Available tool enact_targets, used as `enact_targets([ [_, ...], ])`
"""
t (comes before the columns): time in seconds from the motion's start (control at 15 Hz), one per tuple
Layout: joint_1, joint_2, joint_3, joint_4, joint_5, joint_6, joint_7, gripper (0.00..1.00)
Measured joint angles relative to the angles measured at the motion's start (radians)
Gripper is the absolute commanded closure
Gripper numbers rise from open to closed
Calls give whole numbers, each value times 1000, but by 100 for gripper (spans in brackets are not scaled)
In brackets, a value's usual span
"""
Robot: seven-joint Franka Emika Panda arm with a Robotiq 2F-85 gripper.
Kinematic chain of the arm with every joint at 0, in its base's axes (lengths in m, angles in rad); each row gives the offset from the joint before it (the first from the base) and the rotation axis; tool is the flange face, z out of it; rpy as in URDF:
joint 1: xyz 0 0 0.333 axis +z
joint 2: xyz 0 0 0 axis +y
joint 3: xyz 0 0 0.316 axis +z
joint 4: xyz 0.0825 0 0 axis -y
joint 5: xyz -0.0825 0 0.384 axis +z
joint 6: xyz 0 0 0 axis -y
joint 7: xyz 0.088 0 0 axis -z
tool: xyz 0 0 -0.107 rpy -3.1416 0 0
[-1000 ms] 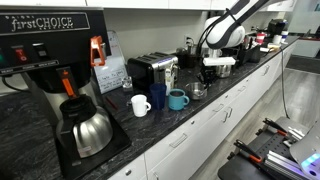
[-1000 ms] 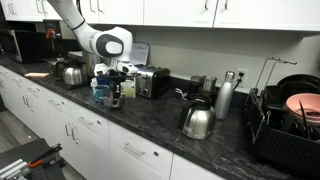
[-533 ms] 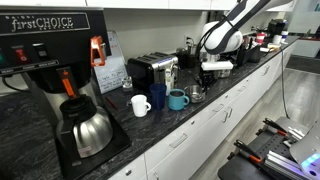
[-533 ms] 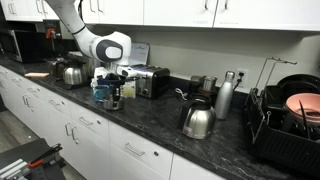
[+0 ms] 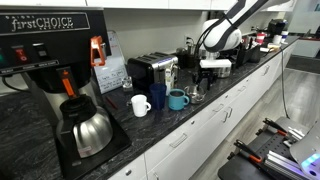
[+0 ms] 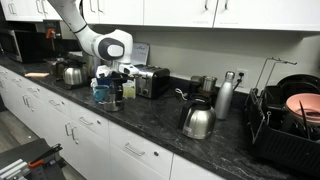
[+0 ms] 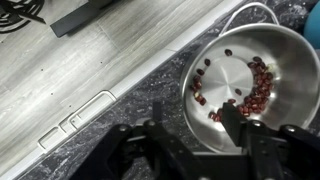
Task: Move the silver pot to the left, move the white box to the right
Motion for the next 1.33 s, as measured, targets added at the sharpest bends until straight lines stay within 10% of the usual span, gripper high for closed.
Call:
enact_targets([
  [1.33, -9, -40, -13, 138, 13, -58, 28, 0],
])
